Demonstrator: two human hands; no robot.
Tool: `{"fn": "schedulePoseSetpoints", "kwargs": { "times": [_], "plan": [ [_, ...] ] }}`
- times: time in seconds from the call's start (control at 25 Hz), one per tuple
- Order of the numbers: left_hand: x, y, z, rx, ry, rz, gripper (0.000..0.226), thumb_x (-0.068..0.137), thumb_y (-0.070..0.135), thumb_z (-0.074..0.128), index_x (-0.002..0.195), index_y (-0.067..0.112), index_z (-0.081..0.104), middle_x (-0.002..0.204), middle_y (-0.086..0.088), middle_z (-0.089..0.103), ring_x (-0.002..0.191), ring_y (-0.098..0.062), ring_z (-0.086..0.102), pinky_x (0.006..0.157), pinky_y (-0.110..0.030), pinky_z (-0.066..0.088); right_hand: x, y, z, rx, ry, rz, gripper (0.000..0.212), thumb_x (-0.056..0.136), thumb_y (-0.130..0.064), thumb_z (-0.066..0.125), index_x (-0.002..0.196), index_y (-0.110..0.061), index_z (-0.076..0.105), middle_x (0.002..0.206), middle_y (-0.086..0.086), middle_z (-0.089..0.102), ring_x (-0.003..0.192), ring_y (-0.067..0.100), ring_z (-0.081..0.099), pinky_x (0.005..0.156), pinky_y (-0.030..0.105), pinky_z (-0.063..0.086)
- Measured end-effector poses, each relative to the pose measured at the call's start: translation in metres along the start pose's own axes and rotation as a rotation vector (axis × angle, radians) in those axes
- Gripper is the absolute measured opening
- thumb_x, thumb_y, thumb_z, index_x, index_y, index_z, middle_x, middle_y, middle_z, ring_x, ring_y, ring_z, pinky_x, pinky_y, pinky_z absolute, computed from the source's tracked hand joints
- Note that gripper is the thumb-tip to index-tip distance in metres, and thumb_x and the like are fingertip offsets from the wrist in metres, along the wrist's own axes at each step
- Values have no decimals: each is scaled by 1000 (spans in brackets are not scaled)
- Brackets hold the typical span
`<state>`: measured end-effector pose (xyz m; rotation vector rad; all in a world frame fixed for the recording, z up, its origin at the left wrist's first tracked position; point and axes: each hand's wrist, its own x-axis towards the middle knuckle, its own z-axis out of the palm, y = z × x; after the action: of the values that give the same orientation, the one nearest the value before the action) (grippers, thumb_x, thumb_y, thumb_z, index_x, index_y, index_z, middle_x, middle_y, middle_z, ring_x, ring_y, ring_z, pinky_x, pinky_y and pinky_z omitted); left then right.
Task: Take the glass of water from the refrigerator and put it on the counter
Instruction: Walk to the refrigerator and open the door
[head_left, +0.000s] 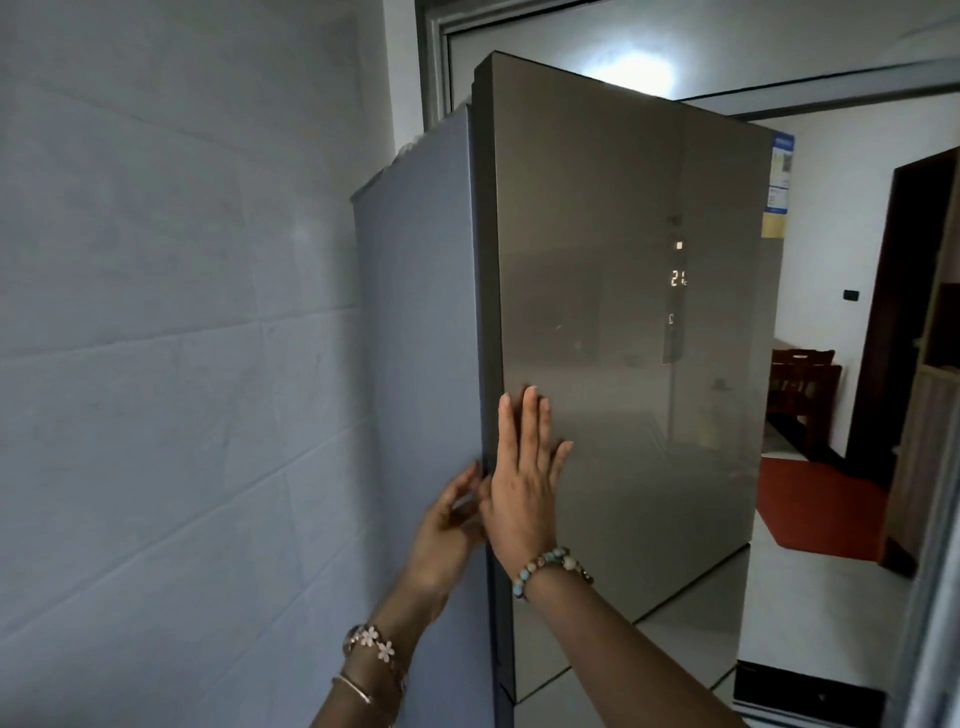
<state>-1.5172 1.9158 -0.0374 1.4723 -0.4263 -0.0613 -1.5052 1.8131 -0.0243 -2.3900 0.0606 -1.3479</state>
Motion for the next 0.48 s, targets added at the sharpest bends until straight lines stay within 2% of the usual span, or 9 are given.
{"fn": "schedulePoseSetpoints", "kwargs": {
  "times": [0.08,0.12,0.2,0.28,0.32,0.4,0.48],
  "plan": [
    [1,-16,13,221,-62,132,81,83,-16,62,149,15,26,143,5,43,118,4,51,86,-9,48,0,-2,-2,39,-6,67,118,78,-6,70,154,-19,-19,164,0,-18,152,20,-16,118,58,18],
    [2,-22,18,285,-35,157,82,83,-13,65,148,14,24,141,9,42,116,11,50,86,-5,45,0,-3,-4,61,-35,102,117,80,-9,71,154,-17,-20,164,3,-18,152,22,-14,120,53,14],
    [4,-29,24,331,106,153,58,87,-7,62,139,9,41,126,3,58,98,6,59,75,-5,46,0,-5,-8,73,-98,135,118,81,-14,72,151,-14,-23,162,7,-23,150,25,-18,121,45,1],
    [3,-31,30,399,229,158,29,86,-2,65,113,7,60,96,3,67,85,-8,64,64,-6,46,-2,-4,-14,79,-122,135,119,82,-15,72,149,-13,-26,161,6,-27,149,25,-24,121,41,-6],
    [0,-31,31,410,239,165,21,85,1,68,100,13,61,86,8,66,82,-14,65,61,-6,45,-4,-3,-18,89,-120,136,118,83,-14,71,149,-14,-27,160,4,-29,149,24,-26,122,42,-6],
    [-7,-28,37,391,205,149,25,83,5,71,88,24,55,87,7,64,81,-13,65,60,-6,46,-9,2,-29,127,-121,139,118,83,-14,70,148,-17,-29,160,0,-33,148,20,-28,123,42,-6],
    [-15,-29,43,390,152,138,27,81,9,74,95,22,55,101,1,58,83,-8,62,63,-11,49,-17,9,-43,162,-95,124,118,84,-12,69,148,-23,-30,158,-9,-37,149,15,-27,123,40,-7]
  ]
}}
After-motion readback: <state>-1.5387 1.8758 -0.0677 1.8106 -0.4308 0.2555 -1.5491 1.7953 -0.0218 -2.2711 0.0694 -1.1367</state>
